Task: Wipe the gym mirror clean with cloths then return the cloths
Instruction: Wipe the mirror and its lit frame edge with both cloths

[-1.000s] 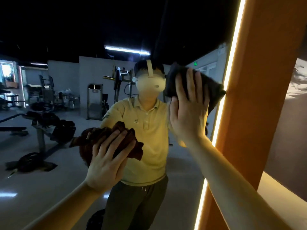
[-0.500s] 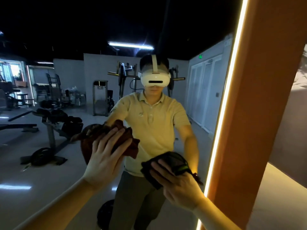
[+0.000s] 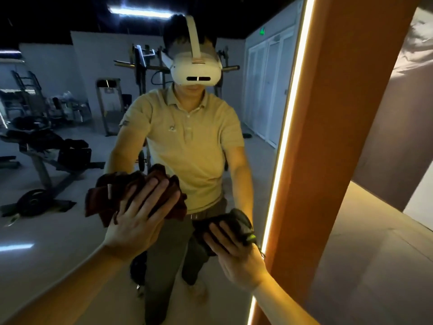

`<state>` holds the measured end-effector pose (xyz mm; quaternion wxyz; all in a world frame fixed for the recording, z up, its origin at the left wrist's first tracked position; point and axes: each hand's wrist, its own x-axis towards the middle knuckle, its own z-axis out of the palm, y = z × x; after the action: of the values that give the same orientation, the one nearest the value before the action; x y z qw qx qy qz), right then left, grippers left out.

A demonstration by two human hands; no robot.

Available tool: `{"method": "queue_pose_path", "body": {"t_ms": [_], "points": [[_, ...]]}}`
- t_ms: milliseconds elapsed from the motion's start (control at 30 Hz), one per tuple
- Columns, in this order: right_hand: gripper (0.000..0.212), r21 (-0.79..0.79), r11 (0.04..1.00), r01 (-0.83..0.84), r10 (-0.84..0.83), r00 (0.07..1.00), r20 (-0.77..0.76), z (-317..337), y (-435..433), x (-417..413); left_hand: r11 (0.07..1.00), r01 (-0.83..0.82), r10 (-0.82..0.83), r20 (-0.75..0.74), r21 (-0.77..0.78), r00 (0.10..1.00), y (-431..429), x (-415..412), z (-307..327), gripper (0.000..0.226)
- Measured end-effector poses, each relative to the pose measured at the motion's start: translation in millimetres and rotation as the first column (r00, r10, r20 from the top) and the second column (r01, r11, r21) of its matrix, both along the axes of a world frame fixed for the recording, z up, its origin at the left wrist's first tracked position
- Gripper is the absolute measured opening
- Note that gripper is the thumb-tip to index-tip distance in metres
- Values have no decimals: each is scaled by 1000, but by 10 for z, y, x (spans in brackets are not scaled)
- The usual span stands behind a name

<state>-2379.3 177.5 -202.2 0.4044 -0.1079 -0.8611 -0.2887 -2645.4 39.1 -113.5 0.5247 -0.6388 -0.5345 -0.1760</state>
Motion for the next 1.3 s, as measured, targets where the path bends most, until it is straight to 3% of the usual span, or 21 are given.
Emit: {"method": "queue_pose_path", "body": {"t_ms": [100,233,333,400,500,600,667,733,833,900,967,1033,1167,1233,1300], "points": [[63,11,997,77,-77,997,-20,122,117,191,999,-3,4,-15,40,1000,33,20,-12,67],[63,-132,990,55,-104,910,-401,1415,334,-129,999,-10,10,-1,43,1000,24,70,3,68],[62,-165,986,36,-125,809,-574,1653,351,-415,998,-37,37,1,55,999,25,93,-20,72],[64,-136,991,18,-88,844,-528,1194,243,-514,996,-60,60,5,68,998,39,71,-50,76],[71,-96,995,-20,-3,974,-225,37,99,-225,994,-75,73,19,84,997,53,65,-97,82],[66,-205,979,-4,-12,997,-76,-599,35,165,993,-65,63,15,97,998,48,93,-118,80],[63,-259,965,-35,-1,991,-136,-373,99,188,993,-61,63,-14,101,998,49,87,-130,77],[55,-213,974,-71,5,956,-294,250,195,54,994,-53,59,-60,96,996,51,92,-137,75],[51,-114,992,-45,-23,845,-534,1221,347,-202,994,-54,61,-70,92,996,39,109,-88,71],[52,-134,991,-1,-84,770,-632,1405,343,-373,995,-46,50,-52,88,997,33,131,-83,66],[56,-130,992,-2,-81,773,-630,1098,253,-529,997,-38,42,-43,73,998,51,186,-184,64],[60,-128,991,-33,-40,845,-533,410,115,-597,1000,5,-4,-73,17,997,76,272,-390,67],[54,-325,944,54,-175,919,-353,-1254,-283,-496,998,60,-62,-72,-35,995,72,247,-803,74],[52,-309,947,89,-201,913,-354,-1367,-280,-385,999,49,-50,-97,-13,994,24,221,-988,74],[50,-234,967,103,-201,873,-445,-846,-112,-366,999,51,-50,-104,8,993,-16,199,-1145,74]]}}
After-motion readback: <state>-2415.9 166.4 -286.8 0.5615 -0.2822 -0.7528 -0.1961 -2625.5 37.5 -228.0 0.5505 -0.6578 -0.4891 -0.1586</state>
